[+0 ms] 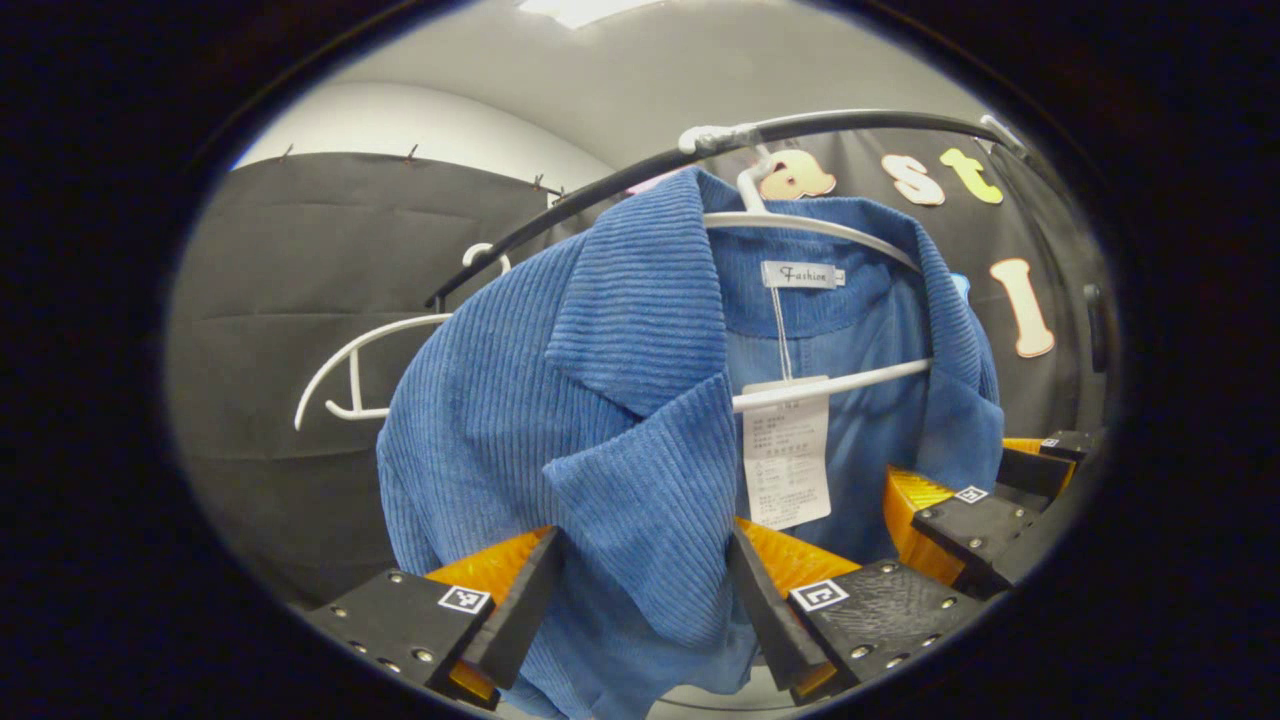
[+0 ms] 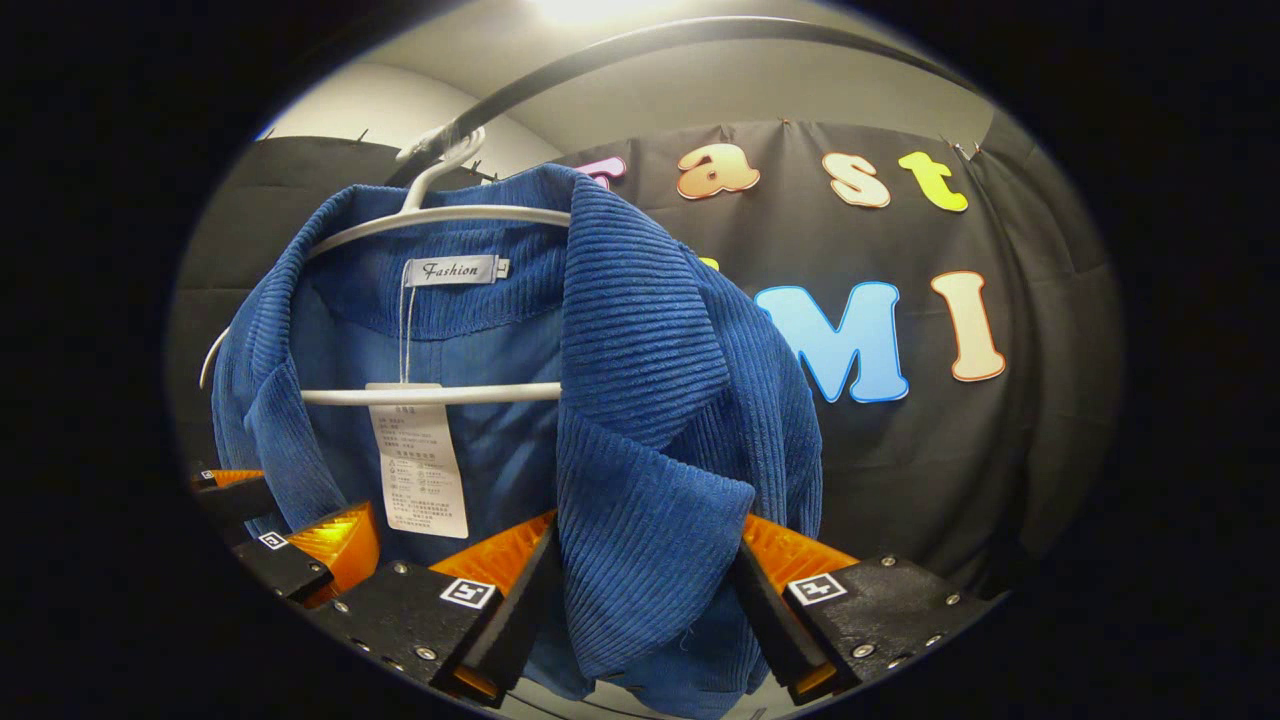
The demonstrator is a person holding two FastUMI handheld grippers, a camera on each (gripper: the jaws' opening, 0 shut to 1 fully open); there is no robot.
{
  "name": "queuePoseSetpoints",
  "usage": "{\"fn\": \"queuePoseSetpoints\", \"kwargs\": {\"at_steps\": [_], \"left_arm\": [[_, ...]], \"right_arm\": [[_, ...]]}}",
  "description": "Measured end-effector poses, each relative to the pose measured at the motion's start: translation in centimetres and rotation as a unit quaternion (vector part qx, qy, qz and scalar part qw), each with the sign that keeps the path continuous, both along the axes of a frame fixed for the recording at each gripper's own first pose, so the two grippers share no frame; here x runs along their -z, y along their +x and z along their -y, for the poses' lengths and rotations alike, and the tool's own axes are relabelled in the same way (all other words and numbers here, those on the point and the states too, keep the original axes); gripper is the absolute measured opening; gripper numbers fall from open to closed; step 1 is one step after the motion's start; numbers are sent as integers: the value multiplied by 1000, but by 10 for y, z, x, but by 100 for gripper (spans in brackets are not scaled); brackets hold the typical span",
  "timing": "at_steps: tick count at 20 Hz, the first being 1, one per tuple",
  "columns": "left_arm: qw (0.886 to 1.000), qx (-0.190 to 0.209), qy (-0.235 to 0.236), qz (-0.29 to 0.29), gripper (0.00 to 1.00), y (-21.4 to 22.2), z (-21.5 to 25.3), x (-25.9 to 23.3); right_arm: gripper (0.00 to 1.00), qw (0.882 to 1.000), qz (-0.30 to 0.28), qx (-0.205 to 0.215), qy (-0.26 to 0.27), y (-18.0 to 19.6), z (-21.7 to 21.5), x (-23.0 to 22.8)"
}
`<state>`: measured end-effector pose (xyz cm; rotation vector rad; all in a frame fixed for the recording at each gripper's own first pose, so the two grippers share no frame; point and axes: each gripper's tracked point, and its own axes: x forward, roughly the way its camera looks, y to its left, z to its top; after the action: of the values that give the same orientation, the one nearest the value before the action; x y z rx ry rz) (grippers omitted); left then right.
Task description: Grasp the clothes on the hanger with both hands and then place them into the laundry hamper below.
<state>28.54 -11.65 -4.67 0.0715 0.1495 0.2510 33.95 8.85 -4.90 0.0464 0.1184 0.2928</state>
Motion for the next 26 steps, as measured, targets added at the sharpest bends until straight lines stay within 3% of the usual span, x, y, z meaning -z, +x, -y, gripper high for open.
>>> {"fn": "queuePoseSetpoints", "kwargs": {"at_steps": [1,3,6,7,8,13,19,26], "left_arm": [[1000,-4,-1,-2,83,-2,-2,1],[1000,-13,7,1,64,-4,-10,-3],[1000,-8,6,-1,40,-2,-11,-4],[1000,-8,7,-1,34,-2,-13,-5],[1000,6,6,-3,29,-4,-12,-4],[999,15,43,21,1,-27,-13,-21],[997,18,38,60,1,-60,-26,-57],[994,-11,32,105,1,-89,-79,-116]], "right_arm": [[88,1000,-2,2,-1,1,-1,2],[71,1000,-3,-2,-2,-1,-3,2],[33,1000,4,-6,-23,1,1,-1],[27,1000,4,5,-20,1,8,-4],[8,1000,0,-2,-4,3,4,-4],[3,999,36,12,-8,-9,20,-24],[3,994,101,27,-32,-34,42,-64],[3,981,178,71,-36,-49,85,-121]]}}
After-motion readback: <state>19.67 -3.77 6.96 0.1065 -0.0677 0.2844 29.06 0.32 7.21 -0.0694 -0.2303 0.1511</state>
